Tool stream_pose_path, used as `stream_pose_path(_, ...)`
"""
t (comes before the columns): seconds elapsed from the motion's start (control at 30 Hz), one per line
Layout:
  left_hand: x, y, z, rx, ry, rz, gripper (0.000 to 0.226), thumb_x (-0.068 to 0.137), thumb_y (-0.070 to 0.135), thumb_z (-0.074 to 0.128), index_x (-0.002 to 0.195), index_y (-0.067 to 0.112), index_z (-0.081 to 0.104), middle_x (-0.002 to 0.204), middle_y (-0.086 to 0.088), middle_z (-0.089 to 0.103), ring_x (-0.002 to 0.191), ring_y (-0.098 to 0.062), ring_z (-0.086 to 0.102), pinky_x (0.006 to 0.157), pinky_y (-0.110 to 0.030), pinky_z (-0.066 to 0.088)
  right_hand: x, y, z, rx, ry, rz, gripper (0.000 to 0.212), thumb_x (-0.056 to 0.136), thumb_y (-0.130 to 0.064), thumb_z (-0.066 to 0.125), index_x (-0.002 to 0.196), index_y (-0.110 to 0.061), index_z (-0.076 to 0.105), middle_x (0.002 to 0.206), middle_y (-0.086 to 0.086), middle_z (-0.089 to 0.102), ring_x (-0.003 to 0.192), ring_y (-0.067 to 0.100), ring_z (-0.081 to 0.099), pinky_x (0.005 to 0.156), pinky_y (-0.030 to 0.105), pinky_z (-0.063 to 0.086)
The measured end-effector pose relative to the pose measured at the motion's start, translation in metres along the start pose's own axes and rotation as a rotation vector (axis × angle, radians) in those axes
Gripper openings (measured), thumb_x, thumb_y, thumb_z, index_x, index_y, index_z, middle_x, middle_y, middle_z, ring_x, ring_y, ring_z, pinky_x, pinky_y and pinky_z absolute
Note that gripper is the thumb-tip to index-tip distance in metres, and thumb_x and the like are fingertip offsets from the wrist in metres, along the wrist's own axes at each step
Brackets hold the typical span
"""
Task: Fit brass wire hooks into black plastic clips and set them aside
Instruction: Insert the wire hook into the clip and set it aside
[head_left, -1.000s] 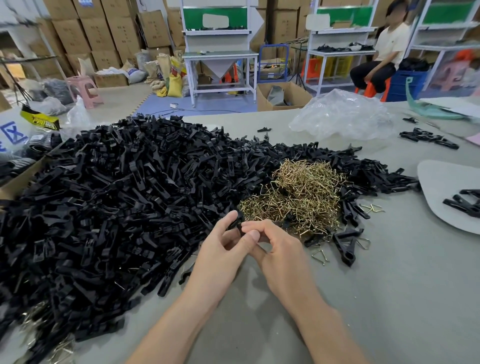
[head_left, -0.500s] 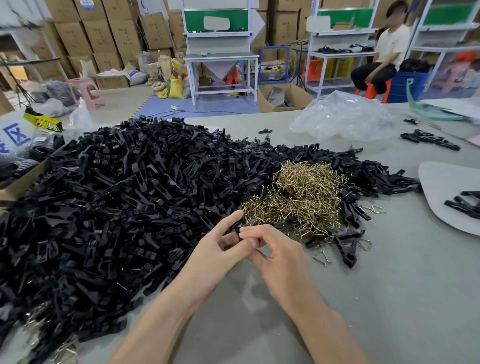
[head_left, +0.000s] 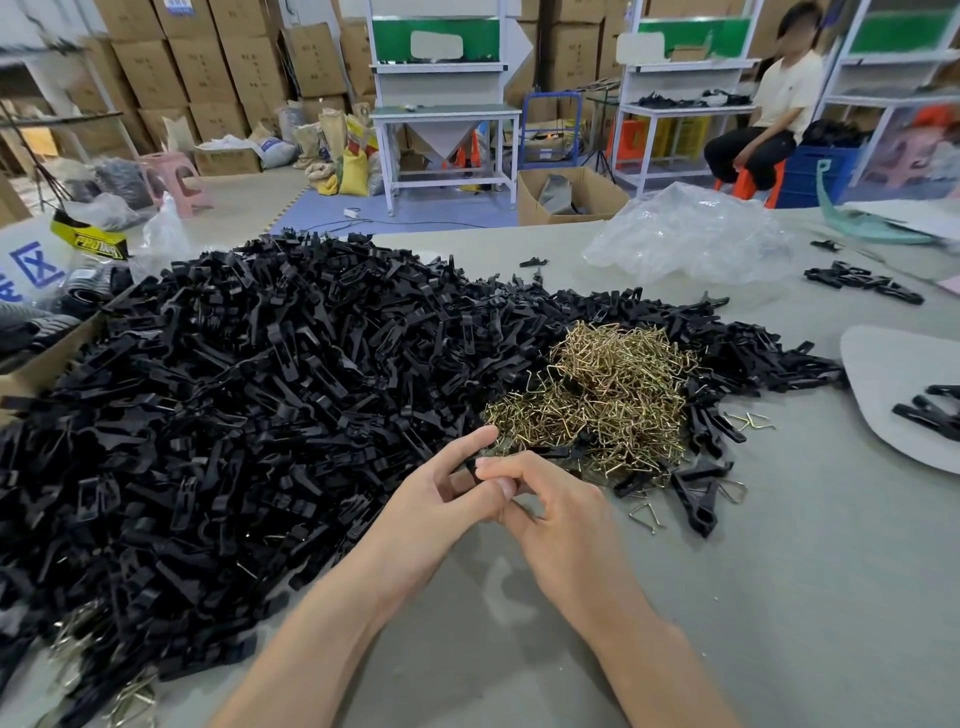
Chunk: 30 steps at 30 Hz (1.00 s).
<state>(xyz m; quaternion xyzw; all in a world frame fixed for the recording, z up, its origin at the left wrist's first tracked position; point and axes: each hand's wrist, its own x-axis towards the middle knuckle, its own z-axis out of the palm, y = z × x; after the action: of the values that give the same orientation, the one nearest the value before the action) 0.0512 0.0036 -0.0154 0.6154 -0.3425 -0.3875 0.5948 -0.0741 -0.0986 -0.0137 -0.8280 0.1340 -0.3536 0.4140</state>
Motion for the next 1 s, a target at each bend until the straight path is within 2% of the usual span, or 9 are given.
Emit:
stream_pose_path(0.1, -0.0007, 0.001, 0.0009, 0.002, 0.013, -0.002, 0.064, 0.076, 0.052, 0.082, 0.133, 0.052, 0.053, 0.121, -0.002, 0.072, 0.122, -0.017, 0.062, 0.115, -0.045, 0.033, 0.0005, 0.0002, 0.0007, -0.045, 0.011, -0.004, 0.026, 0.086, -0.014, 0.079, 0.107, -0.026, 0.071, 0.109, -0.017, 0.072, 0.1, -0.003, 0.066, 0.083, 0.013, 0.049)
stream_pose_path(0.33, -0.0003, 0.0025, 0.0019, -0.009, 0.034, -0.004, 0.061, 0.075, 0.045, 0.084, 0.129, 0.052, 0.056, 0.117, -0.001, 0.073, 0.119, -0.015, 0.064, 0.115, -0.043, 0.034, 0.0008, 0.0018, 0.0014, -0.051, 0.008, 0.025, 0.026, 0.087, -0.017, 0.078, 0.107, -0.031, 0.069, 0.108, -0.016, 0.072, 0.1, 0.0, 0.067, 0.082, 0.024, 0.052)
stream_pose_path(0.57, -0.0001, 0.0038, 0.0024, -0.01, 0.036, 0.007, 0.062, 0.078, 0.035, 0.08, 0.132, 0.049, 0.054, 0.117, -0.003, 0.073, 0.118, -0.017, 0.065, 0.116, -0.044, 0.033, 0.0009, 0.0008, -0.0004, -0.014, 0.005, -0.005, 0.022, 0.086, -0.012, 0.078, 0.104, -0.022, 0.071, 0.108, -0.027, 0.067, 0.105, -0.005, 0.065, 0.085, 0.016, 0.052)
stream_pose_path(0.7, -0.0015, 0.0057, 0.0039, 0.023, 0.045, 0.009, 0.064, 0.078, 0.039, 0.08, 0.134, 0.05, 0.052, 0.115, -0.001, 0.074, 0.116, -0.014, 0.066, 0.116, -0.042, 0.034, 0.0011, 0.0001, -0.0008, -0.028, 0.015, -0.008, 0.022, 0.085, -0.011, 0.079, 0.104, -0.02, 0.072, 0.108, -0.026, 0.067, 0.106, -0.008, 0.064, 0.086, 0.007, 0.046)
stream_pose_path(0.9, -0.0008, 0.0039, 0.0066, 0.07, 0.095, 0.038, 0.066, 0.073, 0.051, 0.079, 0.133, 0.051, 0.053, 0.114, 0.0, 0.074, 0.118, -0.014, 0.064, 0.115, -0.043, 0.036, 0.002, 0.0014, 0.0004, -0.046, 0.016, 0.019, 0.025, 0.088, -0.016, 0.076, 0.107, -0.032, 0.069, 0.108, -0.02, 0.07, 0.099, -0.003, 0.065, 0.082, 0.01, 0.047)
stream_pose_path(1.0, -0.0031, 0.0034, 0.0066, 0.033, 0.096, 0.059, 0.071, 0.075, 0.058, 0.077, 0.139, 0.041, 0.05, 0.113, -0.007, 0.073, 0.118, -0.024, 0.064, 0.112, -0.046, 0.042, 0.007, 0.0025, -0.0027, 0.154, 0.03, 0.142, 0.024, 0.092, -0.013, 0.071, 0.106, -0.032, 0.069, 0.101, -0.018, 0.073, 0.096, -0.001, 0.068, 0.082, 0.011, 0.049)
